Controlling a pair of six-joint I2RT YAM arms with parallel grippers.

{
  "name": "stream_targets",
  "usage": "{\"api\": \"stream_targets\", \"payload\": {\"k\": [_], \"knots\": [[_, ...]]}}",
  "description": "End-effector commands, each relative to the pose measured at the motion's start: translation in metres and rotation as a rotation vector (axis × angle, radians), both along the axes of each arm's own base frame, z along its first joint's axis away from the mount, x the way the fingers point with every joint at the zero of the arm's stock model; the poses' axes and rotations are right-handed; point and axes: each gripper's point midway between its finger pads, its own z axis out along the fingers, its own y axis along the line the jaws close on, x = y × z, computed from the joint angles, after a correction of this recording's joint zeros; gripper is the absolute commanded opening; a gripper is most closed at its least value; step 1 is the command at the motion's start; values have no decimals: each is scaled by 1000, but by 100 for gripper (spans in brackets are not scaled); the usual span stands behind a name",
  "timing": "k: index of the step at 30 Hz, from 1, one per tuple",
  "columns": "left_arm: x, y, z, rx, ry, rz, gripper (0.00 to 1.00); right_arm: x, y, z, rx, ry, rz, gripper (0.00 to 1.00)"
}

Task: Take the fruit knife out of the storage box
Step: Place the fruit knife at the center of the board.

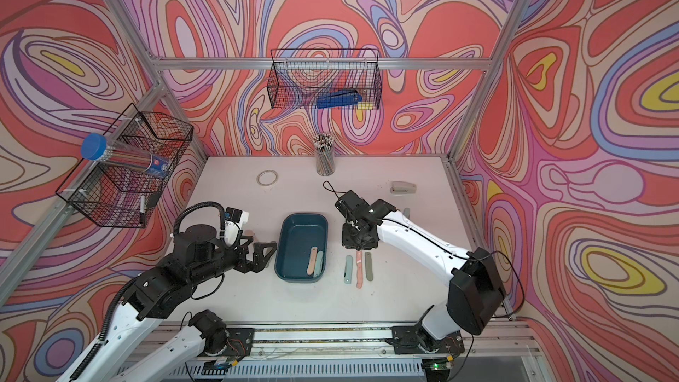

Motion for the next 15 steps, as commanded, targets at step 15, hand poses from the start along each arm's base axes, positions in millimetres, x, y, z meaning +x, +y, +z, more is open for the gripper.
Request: {"api": "stream_targets", "payload": {"k": [15], "knots": [[-4, 18, 5, 26, -29, 70, 100, -3, 129, -47, -39, 89, 104, 42]]}}
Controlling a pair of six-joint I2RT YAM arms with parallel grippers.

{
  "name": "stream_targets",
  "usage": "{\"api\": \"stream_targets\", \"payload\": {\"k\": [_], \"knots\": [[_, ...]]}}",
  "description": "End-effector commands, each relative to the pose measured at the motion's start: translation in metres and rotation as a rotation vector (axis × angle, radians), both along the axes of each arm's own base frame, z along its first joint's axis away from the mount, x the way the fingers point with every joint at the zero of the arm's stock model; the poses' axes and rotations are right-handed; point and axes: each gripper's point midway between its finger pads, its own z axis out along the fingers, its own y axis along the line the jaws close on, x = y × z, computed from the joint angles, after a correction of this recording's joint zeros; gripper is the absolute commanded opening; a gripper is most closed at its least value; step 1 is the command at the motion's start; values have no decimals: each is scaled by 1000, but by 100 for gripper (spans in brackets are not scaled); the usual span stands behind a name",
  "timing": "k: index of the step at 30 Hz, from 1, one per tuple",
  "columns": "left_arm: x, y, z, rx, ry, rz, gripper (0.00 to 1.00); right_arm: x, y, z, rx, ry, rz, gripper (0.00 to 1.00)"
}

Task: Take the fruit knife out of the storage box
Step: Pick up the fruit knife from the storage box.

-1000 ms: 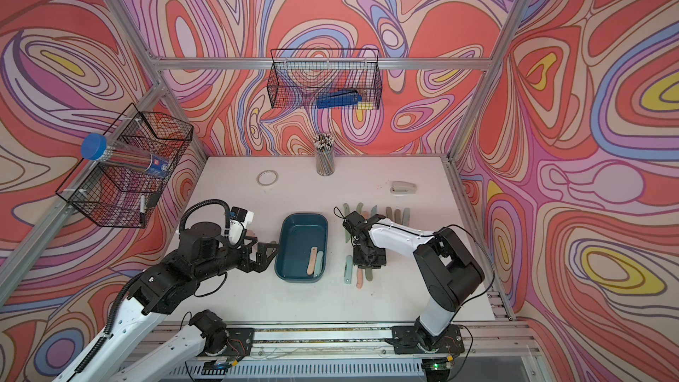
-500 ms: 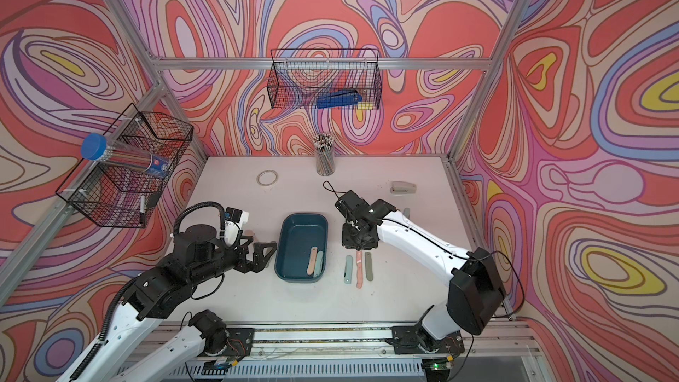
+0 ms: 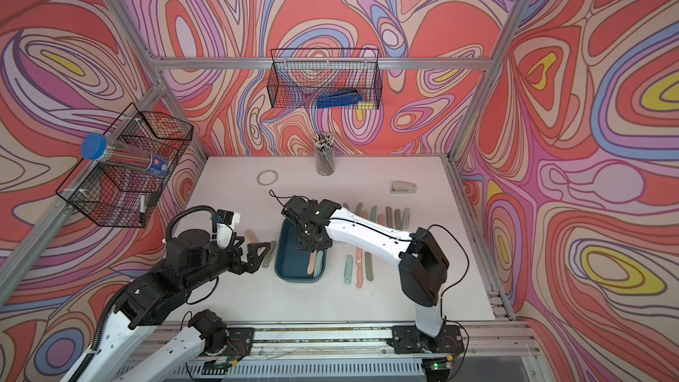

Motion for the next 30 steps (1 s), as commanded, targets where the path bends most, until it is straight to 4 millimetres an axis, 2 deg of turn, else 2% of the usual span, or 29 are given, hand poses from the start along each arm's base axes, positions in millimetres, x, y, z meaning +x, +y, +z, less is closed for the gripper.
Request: {"api": "stream_targets", "payload": {"k": [1, 7, 18, 30], "knots": [[-3, 2, 5, -5, -7, 8, 100, -4, 11, -24, -37, 62, 8, 42], [-4, 2, 7, -13, -15, 6, 100, -3, 5, -54, -127, 98, -34, 43], [-3, 0, 6, -13, -9, -5, 100, -11, 2, -91, -170, 161, -59, 44], [-3, 0, 5, -13, -7, -6, 100, -3, 9, -116, -196, 185, -43, 44]]}}
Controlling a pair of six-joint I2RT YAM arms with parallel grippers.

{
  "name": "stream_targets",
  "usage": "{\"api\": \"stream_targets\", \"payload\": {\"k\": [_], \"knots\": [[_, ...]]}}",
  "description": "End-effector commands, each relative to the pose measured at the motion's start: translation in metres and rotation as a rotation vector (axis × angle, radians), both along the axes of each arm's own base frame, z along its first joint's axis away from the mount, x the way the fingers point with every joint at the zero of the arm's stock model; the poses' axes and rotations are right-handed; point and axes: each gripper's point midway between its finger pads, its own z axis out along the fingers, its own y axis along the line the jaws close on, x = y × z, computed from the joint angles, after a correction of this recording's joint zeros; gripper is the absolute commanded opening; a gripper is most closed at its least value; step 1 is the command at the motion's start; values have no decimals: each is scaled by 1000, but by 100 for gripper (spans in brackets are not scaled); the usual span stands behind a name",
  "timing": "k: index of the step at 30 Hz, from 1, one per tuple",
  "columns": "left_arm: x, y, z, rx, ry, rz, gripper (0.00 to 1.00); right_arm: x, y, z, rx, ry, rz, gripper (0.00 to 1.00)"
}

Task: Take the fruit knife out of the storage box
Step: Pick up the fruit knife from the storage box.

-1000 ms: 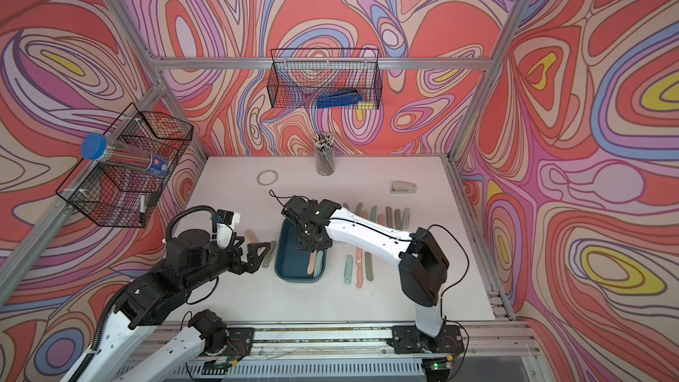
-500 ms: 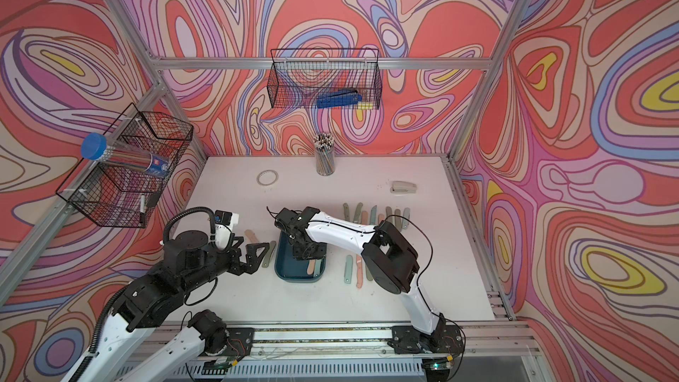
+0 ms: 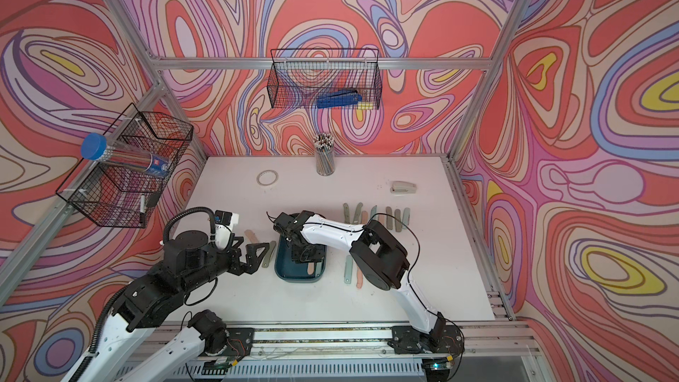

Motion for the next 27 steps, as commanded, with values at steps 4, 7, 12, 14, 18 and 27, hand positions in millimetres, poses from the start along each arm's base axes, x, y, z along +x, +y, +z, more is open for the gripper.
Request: {"api": "stream_targets", "payload": {"k": [4, 7, 12, 14, 18, 27], "knots": [[-1, -1, 3, -3, 1, -4, 100, 4, 6, -21, -14, 17, 27, 42], [-1, -1, 2, -1, 4, -3, 100, 7, 7, -23, -27, 15, 31, 38], [-1, 0, 2, 0, 3, 1, 100, 9, 5, -24, -44, 11, 37, 30], [-1, 0, 2, 1, 4, 2, 100, 10, 4, -22, -47, 4, 42, 29], [0, -1, 1, 3, 9, -1, 100, 15, 4, -16, -45, -26, 48, 24], [-1, 0, 1, 0, 6, 2, 100, 24, -6, -4, -60, -62, 38, 20]]}}
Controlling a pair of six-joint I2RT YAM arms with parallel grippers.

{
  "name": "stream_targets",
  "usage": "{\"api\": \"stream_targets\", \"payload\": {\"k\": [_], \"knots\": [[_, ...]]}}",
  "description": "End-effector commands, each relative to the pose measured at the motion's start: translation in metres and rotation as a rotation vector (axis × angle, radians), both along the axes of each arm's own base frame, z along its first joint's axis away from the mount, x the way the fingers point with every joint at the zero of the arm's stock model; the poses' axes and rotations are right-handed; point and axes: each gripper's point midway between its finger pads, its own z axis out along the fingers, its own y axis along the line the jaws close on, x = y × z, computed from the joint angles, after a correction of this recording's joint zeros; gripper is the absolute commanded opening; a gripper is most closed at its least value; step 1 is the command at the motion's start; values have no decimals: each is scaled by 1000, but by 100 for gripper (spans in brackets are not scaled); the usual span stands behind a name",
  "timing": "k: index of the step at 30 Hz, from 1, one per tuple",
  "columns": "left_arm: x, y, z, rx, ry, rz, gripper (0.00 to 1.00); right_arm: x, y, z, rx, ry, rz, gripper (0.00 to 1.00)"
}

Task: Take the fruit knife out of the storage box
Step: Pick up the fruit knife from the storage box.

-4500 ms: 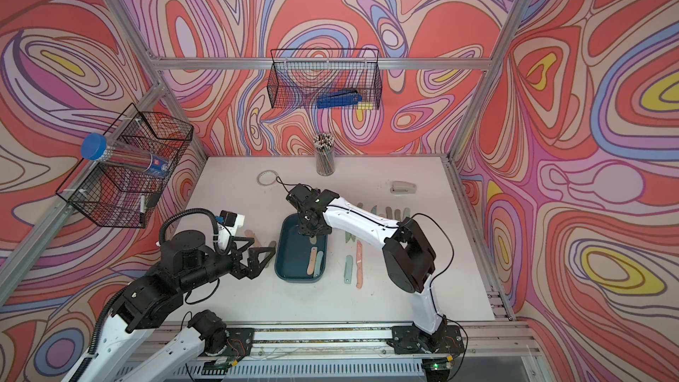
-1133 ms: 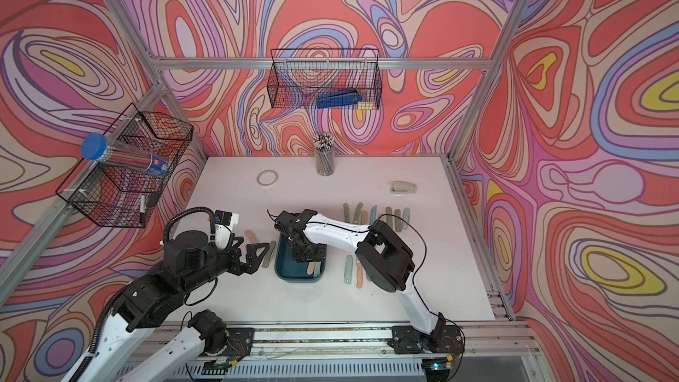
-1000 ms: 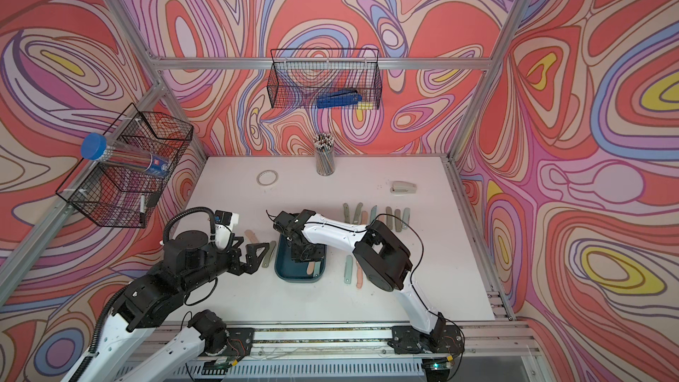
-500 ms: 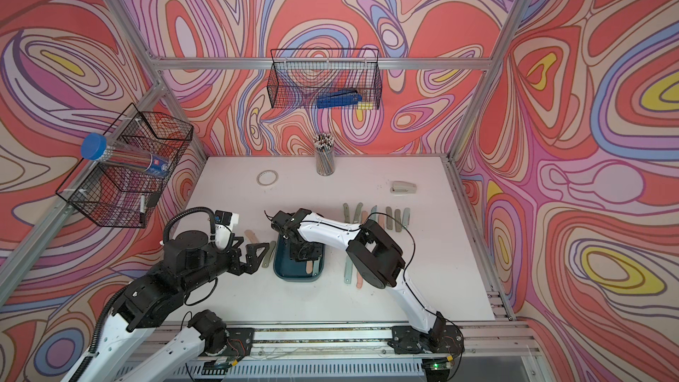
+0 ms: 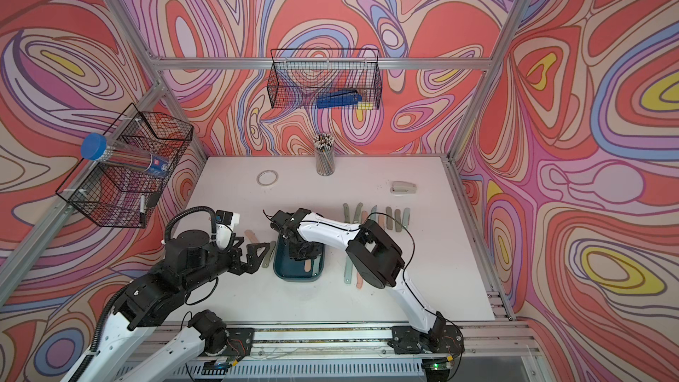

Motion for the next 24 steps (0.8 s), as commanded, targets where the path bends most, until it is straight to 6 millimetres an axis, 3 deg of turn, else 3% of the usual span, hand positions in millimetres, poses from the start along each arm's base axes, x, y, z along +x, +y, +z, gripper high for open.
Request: {"api": "stream_targets", "payload": {"k": [1, 12, 19, 24], "knots": [[-2, 1, 3, -5, -2, 2, 100, 11, -13, -3, -35, -33, -12, 21], [-2, 1, 3, -4, -2, 3, 100, 15, -44, 5, -51, -35, -63, 20], [-2, 1, 3, -5, -2, 3, 100, 16, -44, 7, -38, -43, -65, 21], [-2, 1, 4, -4, -4, 1, 100, 24, -32, 18, 16, -77, -27, 21]]}}
